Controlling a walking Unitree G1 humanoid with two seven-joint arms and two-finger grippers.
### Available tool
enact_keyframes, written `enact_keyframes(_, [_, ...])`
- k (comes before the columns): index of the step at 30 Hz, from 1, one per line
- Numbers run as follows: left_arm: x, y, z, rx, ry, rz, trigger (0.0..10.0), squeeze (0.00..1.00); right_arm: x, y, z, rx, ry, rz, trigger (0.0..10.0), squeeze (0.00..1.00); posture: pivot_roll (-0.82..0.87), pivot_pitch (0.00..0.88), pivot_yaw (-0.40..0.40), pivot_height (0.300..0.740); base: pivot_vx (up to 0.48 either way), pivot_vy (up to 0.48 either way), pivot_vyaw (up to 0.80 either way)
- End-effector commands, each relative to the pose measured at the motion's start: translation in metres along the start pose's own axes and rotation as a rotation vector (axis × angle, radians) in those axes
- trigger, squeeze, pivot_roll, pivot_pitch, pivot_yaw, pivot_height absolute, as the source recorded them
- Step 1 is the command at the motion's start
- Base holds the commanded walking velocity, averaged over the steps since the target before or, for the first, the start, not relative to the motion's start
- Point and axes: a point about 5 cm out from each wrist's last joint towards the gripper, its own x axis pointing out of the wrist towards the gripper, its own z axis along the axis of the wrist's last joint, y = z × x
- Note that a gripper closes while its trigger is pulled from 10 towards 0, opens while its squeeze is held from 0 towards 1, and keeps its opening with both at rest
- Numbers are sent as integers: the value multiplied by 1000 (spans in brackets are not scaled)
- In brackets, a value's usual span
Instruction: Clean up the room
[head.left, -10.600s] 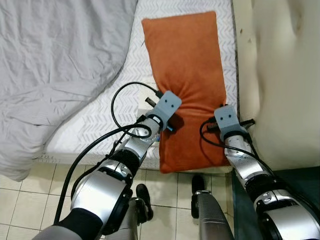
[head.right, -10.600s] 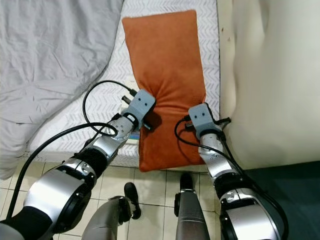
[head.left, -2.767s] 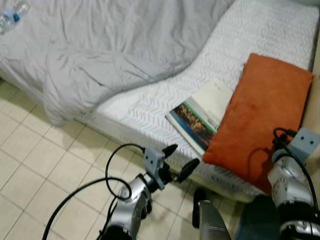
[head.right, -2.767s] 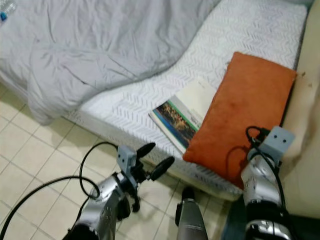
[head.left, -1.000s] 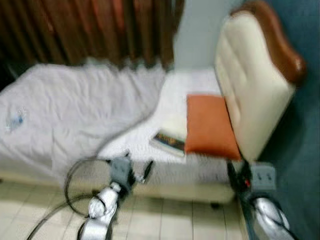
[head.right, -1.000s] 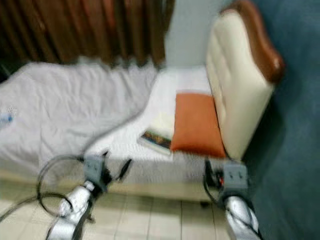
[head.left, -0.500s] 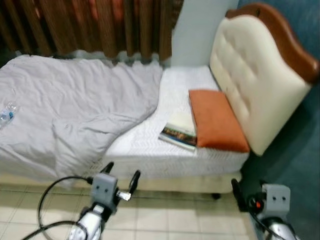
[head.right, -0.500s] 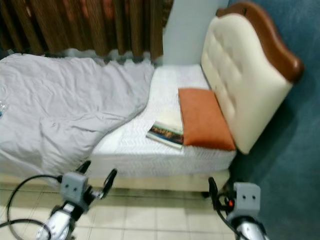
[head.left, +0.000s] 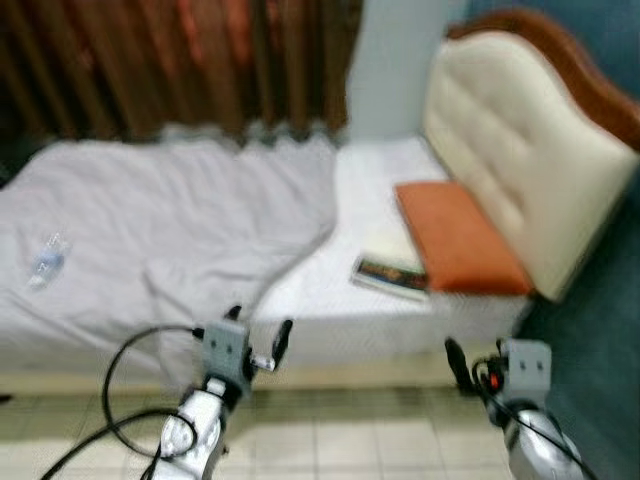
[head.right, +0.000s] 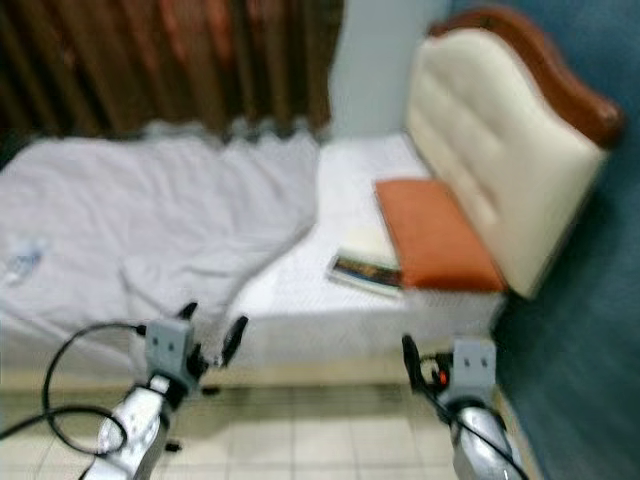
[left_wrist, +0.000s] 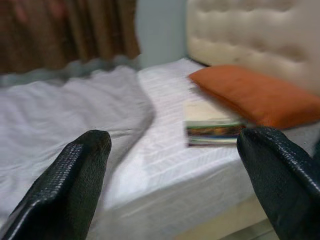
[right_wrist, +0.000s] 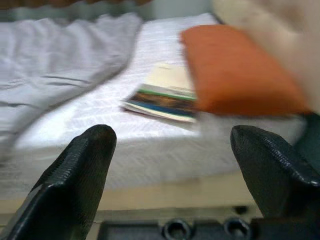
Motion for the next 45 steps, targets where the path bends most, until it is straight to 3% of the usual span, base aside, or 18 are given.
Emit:
enact_keyframes(1, [0,7,-6,14,32,15,10000,0,7,10,6,11,-26,30,10000,0,-78,33,-8,740,412,247,0])
enact_keyframes(11, [8,-6,-9,-4,48,-16,10000,0,-1,12,-4,14,-6,47,10000,0,-87,52,0,740,420,74,0])
enact_keyframes(21, [19,-1,-7,9,55,-53,10000,0,0,13,-2,24,-27,39,10000,0,-103,16,21,740,447,0,0])
enact_keyframes(27, [28,2,-7,35,77,-45,10000,0,5,15,-3,34,-26,34,10000,0,-106,9,24,740,0,0,0])
enact_keyframes(37, [32,0,-7,61,77,-76,10000,0,9,12,2,21,-40,35,10000,0,-123,9,31,740,350,-324,0])
enact_keyframes(45, [33,9,-10,61,89,-53,10000,0,10,10,3,9,-36,41,10000,0,-130,3,23,740,352,-323,0])
